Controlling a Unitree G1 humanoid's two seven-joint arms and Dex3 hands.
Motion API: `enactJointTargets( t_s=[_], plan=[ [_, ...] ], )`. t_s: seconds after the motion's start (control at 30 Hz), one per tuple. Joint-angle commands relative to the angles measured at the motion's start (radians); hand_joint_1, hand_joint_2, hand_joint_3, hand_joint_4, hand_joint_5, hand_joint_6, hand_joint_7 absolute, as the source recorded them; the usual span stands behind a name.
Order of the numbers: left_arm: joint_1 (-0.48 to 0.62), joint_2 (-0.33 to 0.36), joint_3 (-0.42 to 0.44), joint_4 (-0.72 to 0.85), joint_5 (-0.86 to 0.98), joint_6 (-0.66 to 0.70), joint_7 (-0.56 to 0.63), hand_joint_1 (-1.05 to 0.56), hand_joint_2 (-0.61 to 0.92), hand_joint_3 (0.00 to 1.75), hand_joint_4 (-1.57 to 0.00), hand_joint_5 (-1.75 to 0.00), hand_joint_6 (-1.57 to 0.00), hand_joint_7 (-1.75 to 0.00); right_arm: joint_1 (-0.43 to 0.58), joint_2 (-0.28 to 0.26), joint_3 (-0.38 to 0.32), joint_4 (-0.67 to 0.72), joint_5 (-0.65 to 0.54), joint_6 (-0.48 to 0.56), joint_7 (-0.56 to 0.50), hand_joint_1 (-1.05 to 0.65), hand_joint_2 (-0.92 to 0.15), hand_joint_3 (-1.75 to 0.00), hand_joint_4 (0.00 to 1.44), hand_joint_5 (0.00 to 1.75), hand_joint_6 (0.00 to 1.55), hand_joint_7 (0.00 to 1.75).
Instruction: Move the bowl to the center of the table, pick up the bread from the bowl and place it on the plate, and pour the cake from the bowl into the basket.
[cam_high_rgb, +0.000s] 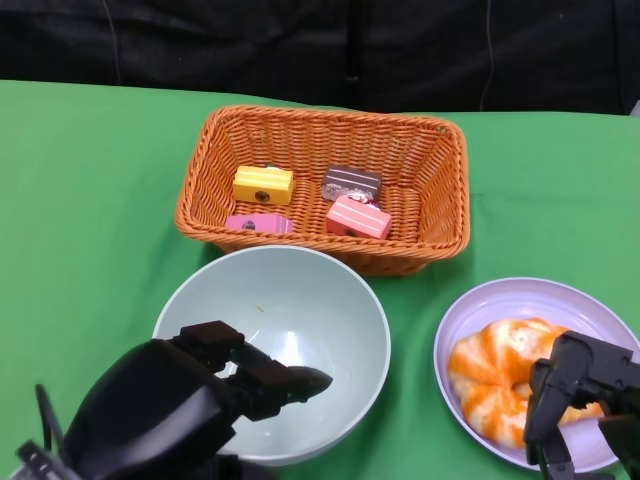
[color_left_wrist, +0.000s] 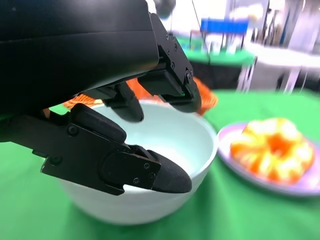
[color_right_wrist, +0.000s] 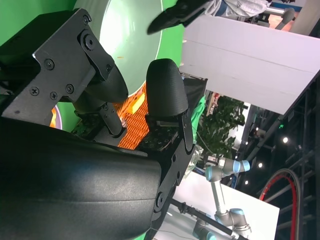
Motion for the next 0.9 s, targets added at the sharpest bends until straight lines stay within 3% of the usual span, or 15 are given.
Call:
enactJointTargets(
  t_s=[0.03,0.2,0.27,0.3,0.37,0.47,0.6,0.7,0.9],
  plan=[
    [0.037,-0.068,0.026,0.050,-0.112,-0.045,0.082,-0.50,0.92,0.07,-0.79,-0.68,-0.86,-0.13,-0.016,-0.019,0.005,0.000,-0.013,0.030,0.006,0.10,-0.30,-1.62,0.90,1.70,0.79,1.50],
    [0.048,-0.176,0.039,0.066,-0.242,-0.056,0.113,-0.30,0.91,0.04,-0.76,-1.02,-0.95,-0.18,-0.052,-0.037,0.010,0.004,-0.037,0.061,0.018,0.08,-0.28,-1.66,0.95,1.70,0.79,1.47],
    [0.044,-0.220,0.045,0.075,-0.296,-0.061,0.126,-0.21,0.88,0.08,-0.73,-1.17,-0.92,-0.41,-0.072,-0.040,0.012,0.024,-0.045,0.055,0.022,0.08,-0.26,-1.66,0.94,1.70,0.80,1.45],
    [0.043,-0.236,0.047,0.079,-0.317,-0.062,0.126,-0.16,0.72,0.40,-0.72,-1.28,-0.82,-0.71,-0.079,-0.040,0.013,0.031,-0.046,0.052,0.023,0.08,-0.25,-1.65,0.93,1.69,0.80,1.44],
    [0.050,-0.280,0.040,0.074,-0.382,-0.049,0.121,-0.10,0.41,1.01,-0.72,-1.39,-0.72,-1.04,-0.090,-0.043,0.018,0.037,-0.047,0.067,0.027,0.09,-0.24,-1.65,0.91,1.67,0.80,1.43],
    [0.073,-0.322,0.033,0.055,-0.423,-0.031,0.112,-0.07,0.25,1.32,-0.77,-1.47,-0.71,-1.22,-0.103,-0.040,0.032,0.042,-0.037,0.083,0.036,0.12,-0.23,-1.66,0.90,1.67,0.81,1.43],
    [0.113,-0.368,0.024,0.033,-0.469,-0.015,0.110,-0.09,0.17,1.49,-0.88,-1.54,-0.79,-1.31,-0.124,-0.027,0.058,0.044,-0.055,0.101,0.028,0.12,-0.22,-1.66,0.90,1.66,0.81,1.43],
    [0.149,-0.398,0.009,0.029,-0.507,-0.031,0.108,-0.11,0.15,1.58,-0.90,-1.70,-0.82,-1.41,-0.137,-0.017,0.076,0.045,-0.065,0.108,0.020,0.13,-0.19,-1.70,0.91,1.66,0.83,1.43],
    [0.190,-0.441,-0.019,0.044,-0.543,-0.057,0.108,-0.09,0.17,1.61,-0.85,-1.73,-0.81,-1.47,-0.154,-0.010,0.093,0.050,-0.069,0.105,0.017,0.18,-0.18,-1.74,0.90,1.66,0.84,1.42]
  ],
)
